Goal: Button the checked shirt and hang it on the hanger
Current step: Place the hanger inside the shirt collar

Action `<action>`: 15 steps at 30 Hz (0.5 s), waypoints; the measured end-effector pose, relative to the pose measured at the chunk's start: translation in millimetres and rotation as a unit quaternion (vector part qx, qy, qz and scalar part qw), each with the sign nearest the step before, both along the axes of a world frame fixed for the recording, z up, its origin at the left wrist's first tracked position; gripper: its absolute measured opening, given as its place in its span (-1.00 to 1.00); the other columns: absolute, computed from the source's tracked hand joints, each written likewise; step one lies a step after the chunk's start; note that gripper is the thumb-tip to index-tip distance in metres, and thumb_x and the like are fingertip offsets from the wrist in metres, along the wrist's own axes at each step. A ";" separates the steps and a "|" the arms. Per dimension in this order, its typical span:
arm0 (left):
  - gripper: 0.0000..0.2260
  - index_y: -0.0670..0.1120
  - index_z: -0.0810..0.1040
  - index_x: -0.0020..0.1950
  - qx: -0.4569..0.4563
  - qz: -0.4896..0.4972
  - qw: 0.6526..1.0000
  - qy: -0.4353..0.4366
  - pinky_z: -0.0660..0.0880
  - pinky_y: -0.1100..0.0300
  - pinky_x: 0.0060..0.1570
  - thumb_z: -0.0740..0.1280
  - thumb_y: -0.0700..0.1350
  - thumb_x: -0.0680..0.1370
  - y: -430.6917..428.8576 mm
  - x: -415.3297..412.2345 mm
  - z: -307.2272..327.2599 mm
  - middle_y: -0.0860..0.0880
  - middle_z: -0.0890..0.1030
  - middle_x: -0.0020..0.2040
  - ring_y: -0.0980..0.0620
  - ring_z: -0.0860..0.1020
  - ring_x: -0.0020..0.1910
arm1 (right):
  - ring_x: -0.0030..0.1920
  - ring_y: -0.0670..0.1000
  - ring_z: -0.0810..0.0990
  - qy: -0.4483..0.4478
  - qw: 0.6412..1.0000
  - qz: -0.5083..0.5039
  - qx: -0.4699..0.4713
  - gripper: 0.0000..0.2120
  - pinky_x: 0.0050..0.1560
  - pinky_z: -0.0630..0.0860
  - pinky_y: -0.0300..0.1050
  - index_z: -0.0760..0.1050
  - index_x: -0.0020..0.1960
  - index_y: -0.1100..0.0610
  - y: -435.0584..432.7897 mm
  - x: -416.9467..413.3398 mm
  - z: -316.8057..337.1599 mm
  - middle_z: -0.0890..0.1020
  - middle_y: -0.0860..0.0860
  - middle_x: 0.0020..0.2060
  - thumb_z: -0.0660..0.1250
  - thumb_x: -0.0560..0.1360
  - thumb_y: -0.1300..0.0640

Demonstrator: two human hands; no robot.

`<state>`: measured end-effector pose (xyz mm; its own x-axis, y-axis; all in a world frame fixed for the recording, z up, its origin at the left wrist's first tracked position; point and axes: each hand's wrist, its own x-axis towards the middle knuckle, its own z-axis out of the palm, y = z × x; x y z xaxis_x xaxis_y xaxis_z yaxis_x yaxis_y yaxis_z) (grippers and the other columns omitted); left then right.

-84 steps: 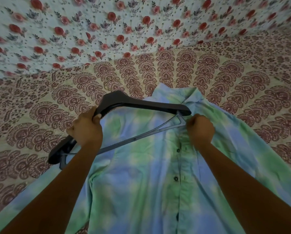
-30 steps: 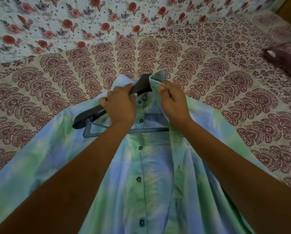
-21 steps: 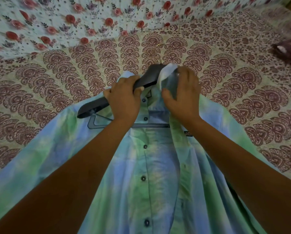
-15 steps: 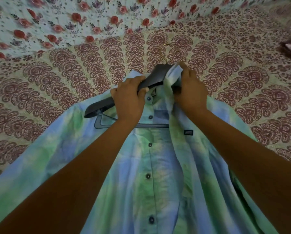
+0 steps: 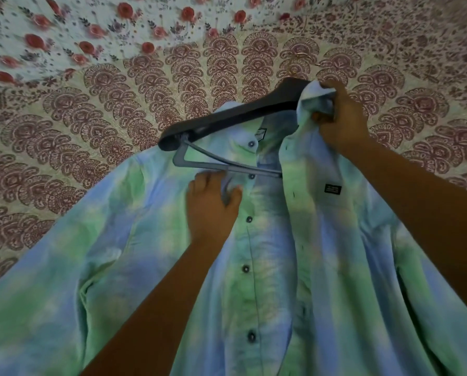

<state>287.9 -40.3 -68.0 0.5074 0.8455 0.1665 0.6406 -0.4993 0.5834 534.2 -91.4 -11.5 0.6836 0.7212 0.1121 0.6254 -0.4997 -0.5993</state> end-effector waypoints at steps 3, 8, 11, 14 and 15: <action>-0.32 -0.05 0.27 0.41 -0.046 -0.034 0.993 0.102 0.27 -0.05 0.28 0.28 0.29 0.41 16.4 33.7 0.0 -0.14 0.30 0.41 -0.15 0.26 0.39 | 0.08 0.35 0.51 0.007 0.999 0.024 0.023 -0.49 0.09 0.43 0.26 0.22 0.40 0.20 0.5 0.6 1.1 0.52 0.33 0.14 0.19 0.47 0.33; -0.47 -0.13 0.35 0.36 0.036 -0.052 0.987 0.148 0.33 -0.02 0.24 0.31 0.09 0.48 34.9 61.3 -7.1 -0.21 0.38 0.33 -0.20 0.37 0.31 | 0.15 0.30 0.50 0.013 0.998 0.063 0.020 -0.41 0.11 0.46 0.17 0.17 0.44 0.14 2.2 1.5 6.7 0.48 0.22 0.25 0.19 0.43 0.32; -0.76 -0.21 0.53 0.08 -0.070 -0.004 0.997 0.012 0.47 -0.02 0.03 0.21 -0.10 0.54 49.7 50.0 -8.6 -0.20 0.58 0.03 -0.18 0.54 0.02 | 0.28 0.22 0.42 0.020 0.995 0.095 0.020 -0.37 0.17 0.38 -0.05 0.11 0.47 0.14 2.0 5.6 6.6 0.37 0.13 0.37 0.16 0.44 0.39; -0.85 -0.07 0.51 -0.19 -0.273 0.107 0.936 -0.193 0.49 0.01 0.01 0.23 -0.28 0.51 72.7 21.6 0.4 -0.01 0.53 -0.20 0.03 0.49 -0.22 | 0.25 0.25 0.43 0.007 0.994 0.113 0.004 -0.35 0.13 0.37 -0.13 0.06 0.49 0.11 2.1 8.4 6.9 0.34 0.13 0.39 0.14 0.46 0.41; -0.76 0.03 0.45 -0.24 -0.289 0.129 0.929 -0.193 0.47 0.06 -0.02 0.23 -0.30 0.51 80.9 11.8 4.3 0.06 0.49 -0.24 0.11 0.46 -0.25 | 0.24 0.27 0.43 0.006 0.993 0.117 0.000 -0.34 0.16 0.39 -0.06 0.04 0.49 0.10 3.0 9.2 6.4 0.34 0.14 0.39 0.15 0.47 0.40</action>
